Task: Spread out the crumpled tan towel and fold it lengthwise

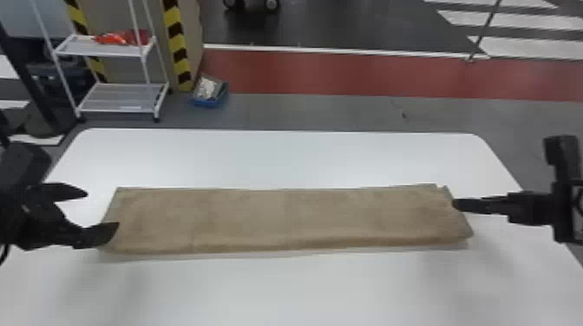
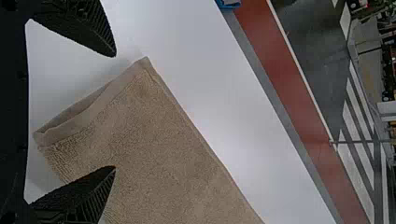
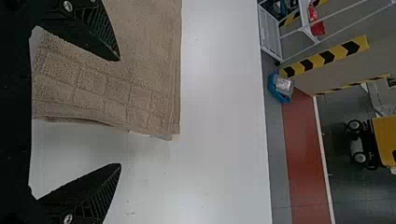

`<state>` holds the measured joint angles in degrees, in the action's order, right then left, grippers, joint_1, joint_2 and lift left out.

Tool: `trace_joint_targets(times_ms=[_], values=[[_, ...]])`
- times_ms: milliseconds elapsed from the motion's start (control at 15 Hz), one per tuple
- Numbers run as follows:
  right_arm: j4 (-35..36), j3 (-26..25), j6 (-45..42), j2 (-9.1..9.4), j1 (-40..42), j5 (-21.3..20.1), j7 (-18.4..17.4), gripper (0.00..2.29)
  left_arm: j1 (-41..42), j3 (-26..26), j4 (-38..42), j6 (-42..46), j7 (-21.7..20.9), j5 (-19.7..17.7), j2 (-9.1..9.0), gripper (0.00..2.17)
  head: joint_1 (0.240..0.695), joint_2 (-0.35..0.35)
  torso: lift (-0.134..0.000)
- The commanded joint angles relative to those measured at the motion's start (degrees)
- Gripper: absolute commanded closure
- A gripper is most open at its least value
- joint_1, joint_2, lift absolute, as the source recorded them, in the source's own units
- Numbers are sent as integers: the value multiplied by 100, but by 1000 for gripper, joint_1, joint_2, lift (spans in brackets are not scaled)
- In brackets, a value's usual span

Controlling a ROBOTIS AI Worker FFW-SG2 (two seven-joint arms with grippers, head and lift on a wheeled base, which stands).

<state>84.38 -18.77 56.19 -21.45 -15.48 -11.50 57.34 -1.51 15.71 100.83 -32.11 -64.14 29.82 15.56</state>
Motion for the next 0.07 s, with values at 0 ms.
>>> trace_joint_targets(times_ms=[0], values=[[0, 40, 2, 53, -51, -27, -4, 76, -25, -33, -55, 33, 6, 6, 0, 19, 695, -71, -120]])
